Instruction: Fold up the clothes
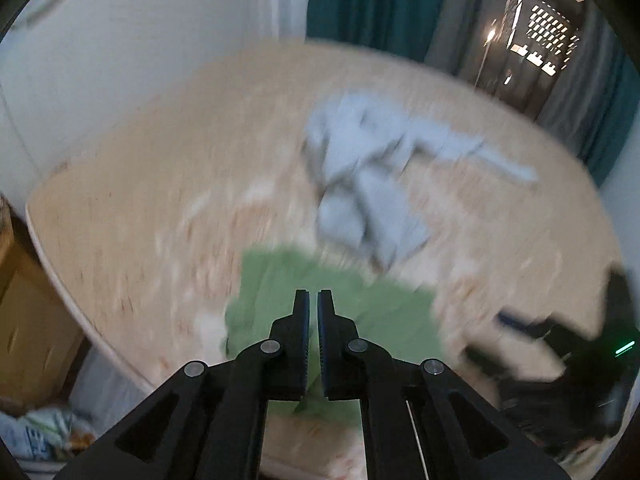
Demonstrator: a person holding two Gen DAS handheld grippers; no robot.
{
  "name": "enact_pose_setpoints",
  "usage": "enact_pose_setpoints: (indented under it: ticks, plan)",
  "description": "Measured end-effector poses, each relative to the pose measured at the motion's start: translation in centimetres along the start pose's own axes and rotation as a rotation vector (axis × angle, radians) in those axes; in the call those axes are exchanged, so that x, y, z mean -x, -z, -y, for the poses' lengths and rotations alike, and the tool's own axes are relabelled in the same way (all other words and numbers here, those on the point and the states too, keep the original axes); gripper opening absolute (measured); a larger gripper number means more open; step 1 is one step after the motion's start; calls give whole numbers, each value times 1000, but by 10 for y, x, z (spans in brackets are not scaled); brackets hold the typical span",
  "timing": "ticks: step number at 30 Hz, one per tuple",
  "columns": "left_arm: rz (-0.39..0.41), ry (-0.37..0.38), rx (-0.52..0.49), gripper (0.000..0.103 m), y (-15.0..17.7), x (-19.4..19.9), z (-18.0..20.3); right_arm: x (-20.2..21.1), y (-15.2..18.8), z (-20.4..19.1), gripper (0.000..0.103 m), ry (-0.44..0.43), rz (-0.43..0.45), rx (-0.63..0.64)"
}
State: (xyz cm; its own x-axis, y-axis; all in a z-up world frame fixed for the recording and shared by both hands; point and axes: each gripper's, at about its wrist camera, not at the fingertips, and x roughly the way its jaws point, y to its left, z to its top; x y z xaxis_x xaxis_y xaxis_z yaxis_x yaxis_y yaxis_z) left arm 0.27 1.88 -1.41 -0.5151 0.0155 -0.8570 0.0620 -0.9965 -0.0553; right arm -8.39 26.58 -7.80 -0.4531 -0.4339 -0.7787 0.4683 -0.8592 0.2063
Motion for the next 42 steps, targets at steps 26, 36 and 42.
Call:
enact_pose_setpoints:
  ticks: [26, 36, 42]
  plan:
    - [-53, 89, -108, 48, 2, -75, 13, -77, -50, 5, 81, -127, -79, 59]
    - [-57, 88, 10, 5, -5, -73, -27, -91, -58, -10, 81, -268, -79, 70]
    - [-30, 71, 83, 5, -3, -67, -53, -99, -58, -28, 71, -289, -111, 107]
